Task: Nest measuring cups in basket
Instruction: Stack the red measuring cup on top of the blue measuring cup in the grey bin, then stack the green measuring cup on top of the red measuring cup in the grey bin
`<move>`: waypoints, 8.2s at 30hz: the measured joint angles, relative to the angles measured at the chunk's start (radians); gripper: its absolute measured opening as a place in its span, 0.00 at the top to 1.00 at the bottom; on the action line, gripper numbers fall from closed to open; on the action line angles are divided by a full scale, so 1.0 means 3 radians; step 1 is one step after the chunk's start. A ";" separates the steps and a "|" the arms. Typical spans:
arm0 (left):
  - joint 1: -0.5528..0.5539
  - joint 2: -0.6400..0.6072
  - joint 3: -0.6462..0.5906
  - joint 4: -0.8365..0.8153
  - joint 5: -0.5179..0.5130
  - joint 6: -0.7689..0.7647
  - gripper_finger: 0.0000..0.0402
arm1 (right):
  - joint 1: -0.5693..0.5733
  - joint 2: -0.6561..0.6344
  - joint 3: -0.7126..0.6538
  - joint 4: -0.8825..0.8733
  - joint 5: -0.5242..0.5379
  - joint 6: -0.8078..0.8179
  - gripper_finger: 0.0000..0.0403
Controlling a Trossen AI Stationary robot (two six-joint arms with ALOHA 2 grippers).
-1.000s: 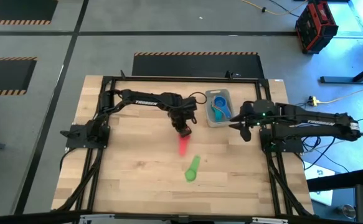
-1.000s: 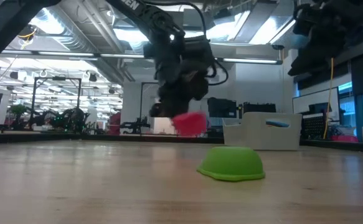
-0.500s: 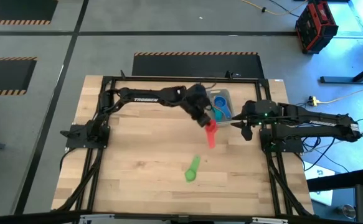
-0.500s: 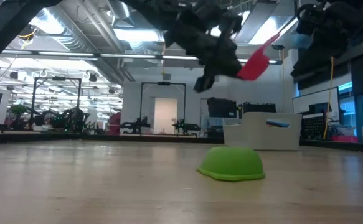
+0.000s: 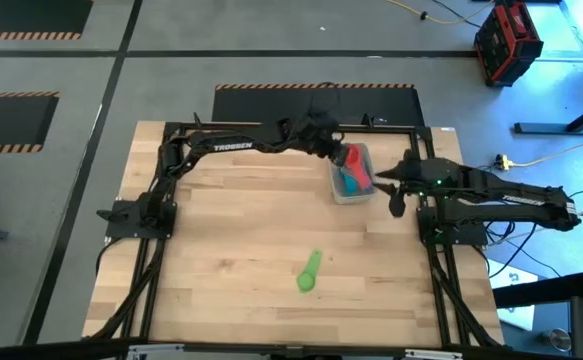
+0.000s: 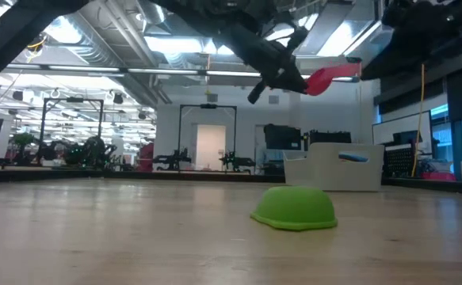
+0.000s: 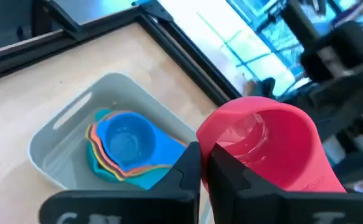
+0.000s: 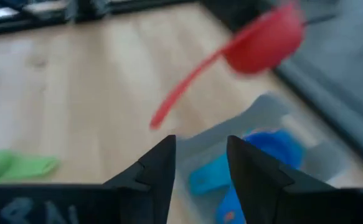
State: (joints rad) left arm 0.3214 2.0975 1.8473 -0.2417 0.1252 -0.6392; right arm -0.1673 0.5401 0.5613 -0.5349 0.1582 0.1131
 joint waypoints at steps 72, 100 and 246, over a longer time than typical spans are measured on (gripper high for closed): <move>0.0022 0.0749 -0.0001 0.0542 -0.0450 -0.0287 0.92 | -0.0837 0.1524 -0.0323 0.1483 0.0627 -0.0745 0.63; 0.0068 0.0640 -0.0001 0.0615 0.0052 0.0797 0.71 | -0.0851 0.1526 -0.0323 0.1450 0.0181 -0.0567 0.63; -0.2512 0.0008 -0.1863 0.0873 -0.0681 0.0245 0.71 | 0.1160 0.3936 0.0118 0.3382 -0.1350 0.1503 0.97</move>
State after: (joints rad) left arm -0.4322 2.0999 1.2884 0.0203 -0.0791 -0.5655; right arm 0.1806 1.7210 0.5968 0.4798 -0.2466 0.5639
